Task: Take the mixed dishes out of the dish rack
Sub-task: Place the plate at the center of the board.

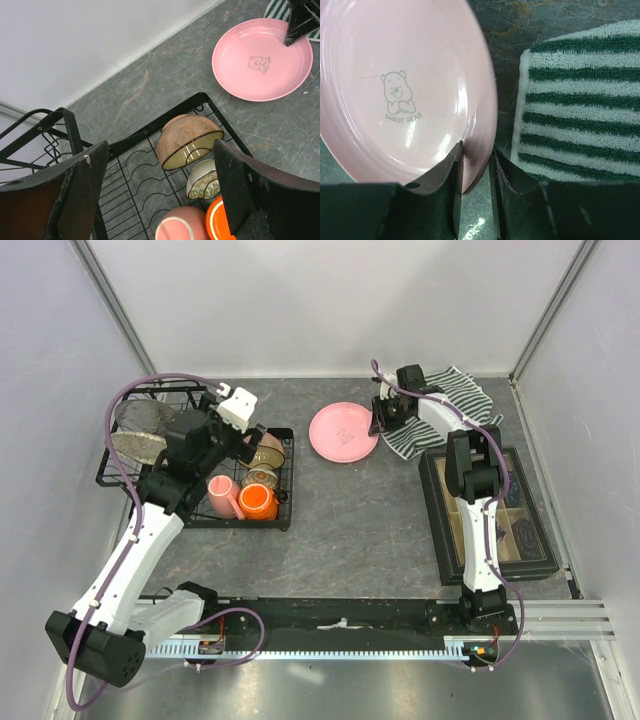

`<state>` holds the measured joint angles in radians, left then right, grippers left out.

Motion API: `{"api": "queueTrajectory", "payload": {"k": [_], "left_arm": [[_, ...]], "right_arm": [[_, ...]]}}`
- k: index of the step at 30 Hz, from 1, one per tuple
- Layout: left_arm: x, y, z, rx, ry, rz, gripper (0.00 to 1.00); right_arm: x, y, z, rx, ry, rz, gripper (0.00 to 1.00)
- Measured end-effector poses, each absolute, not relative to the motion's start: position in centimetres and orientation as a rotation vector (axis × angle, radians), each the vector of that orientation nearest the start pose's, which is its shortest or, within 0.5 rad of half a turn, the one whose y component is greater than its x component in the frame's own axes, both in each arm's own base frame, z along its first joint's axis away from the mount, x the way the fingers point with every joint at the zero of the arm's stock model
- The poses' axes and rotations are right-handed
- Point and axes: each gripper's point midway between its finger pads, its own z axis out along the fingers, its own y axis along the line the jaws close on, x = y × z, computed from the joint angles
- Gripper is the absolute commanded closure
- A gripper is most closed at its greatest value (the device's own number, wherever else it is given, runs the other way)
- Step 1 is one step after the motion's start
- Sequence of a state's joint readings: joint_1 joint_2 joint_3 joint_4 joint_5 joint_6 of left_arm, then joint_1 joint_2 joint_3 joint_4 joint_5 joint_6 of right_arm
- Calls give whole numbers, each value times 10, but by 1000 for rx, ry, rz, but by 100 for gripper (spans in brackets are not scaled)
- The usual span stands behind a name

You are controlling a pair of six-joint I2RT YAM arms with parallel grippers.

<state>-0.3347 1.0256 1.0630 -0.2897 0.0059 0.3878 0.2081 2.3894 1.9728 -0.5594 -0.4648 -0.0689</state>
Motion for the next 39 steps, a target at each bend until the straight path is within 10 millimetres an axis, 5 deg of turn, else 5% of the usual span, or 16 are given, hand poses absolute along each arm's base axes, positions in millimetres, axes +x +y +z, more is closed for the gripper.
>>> {"api": "queueTrajectory", "payload": {"k": [22, 31, 39], "left_arm": [[343, -101, 304, 675, 1704, 63, 9], [350, -94, 331, 656, 1662, 128, 8], [397, -61, 381, 680, 1684, 357, 9]], "right_arm": [[519, 173, 36, -599, 2463, 515, 39], [521, 169, 95, -623, 2355, 464, 36], [503, 164, 147, -655, 2263, 438, 34]]}}
